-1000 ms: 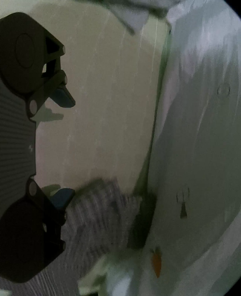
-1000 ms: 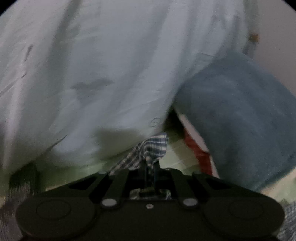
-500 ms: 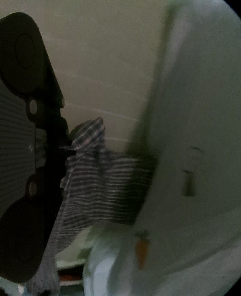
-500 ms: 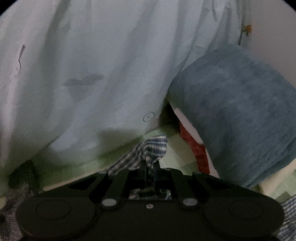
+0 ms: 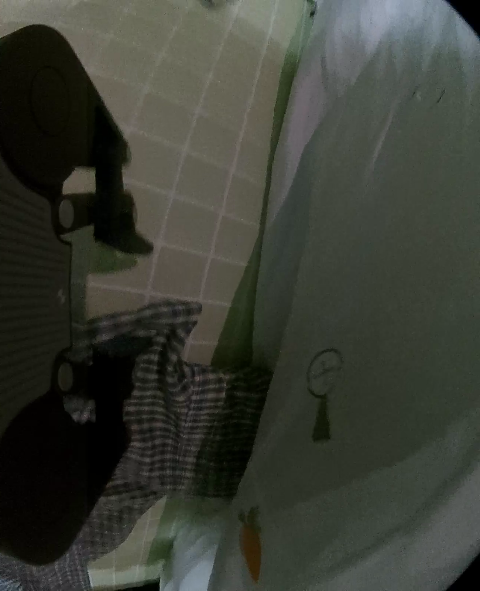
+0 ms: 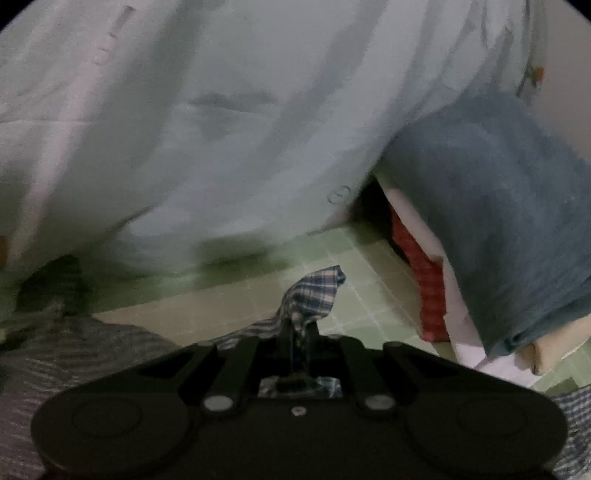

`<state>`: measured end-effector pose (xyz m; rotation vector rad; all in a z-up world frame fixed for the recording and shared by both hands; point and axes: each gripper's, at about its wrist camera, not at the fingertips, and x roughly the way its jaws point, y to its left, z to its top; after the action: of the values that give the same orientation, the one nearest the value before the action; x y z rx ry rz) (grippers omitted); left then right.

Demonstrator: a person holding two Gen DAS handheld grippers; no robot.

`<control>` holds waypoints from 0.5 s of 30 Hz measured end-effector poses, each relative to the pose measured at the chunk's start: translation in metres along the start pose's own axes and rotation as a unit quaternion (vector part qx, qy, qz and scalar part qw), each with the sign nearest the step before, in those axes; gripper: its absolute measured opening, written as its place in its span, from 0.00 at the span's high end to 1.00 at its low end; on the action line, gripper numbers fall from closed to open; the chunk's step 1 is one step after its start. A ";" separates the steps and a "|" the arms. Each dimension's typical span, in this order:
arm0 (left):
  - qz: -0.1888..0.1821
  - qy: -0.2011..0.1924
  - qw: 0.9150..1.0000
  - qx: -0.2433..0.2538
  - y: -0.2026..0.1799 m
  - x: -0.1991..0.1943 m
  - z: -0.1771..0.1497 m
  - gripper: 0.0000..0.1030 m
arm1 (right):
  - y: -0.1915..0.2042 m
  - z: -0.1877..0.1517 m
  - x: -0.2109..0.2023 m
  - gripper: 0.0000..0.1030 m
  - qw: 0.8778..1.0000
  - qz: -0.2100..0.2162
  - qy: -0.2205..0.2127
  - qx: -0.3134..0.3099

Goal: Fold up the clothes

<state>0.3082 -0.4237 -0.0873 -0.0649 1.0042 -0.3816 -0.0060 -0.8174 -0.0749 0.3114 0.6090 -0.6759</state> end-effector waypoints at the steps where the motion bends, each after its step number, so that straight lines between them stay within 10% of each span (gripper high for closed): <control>1: -0.001 -0.006 1.000 0.002 0.003 -0.011 -0.003 0.37 | 0.003 -0.001 -0.009 0.94 1.000 0.013 -0.004 -0.001; 15: 0.035 -0.046 0.998 -0.005 0.041 -0.186 -0.146 0.28 | 0.093 -0.076 -0.164 0.94 0.970 0.168 -0.057 -0.167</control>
<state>0.1097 -0.3046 -0.0244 -0.0546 0.9154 -0.3066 -0.0778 -0.6331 -0.0262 0.0573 0.5336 -0.2569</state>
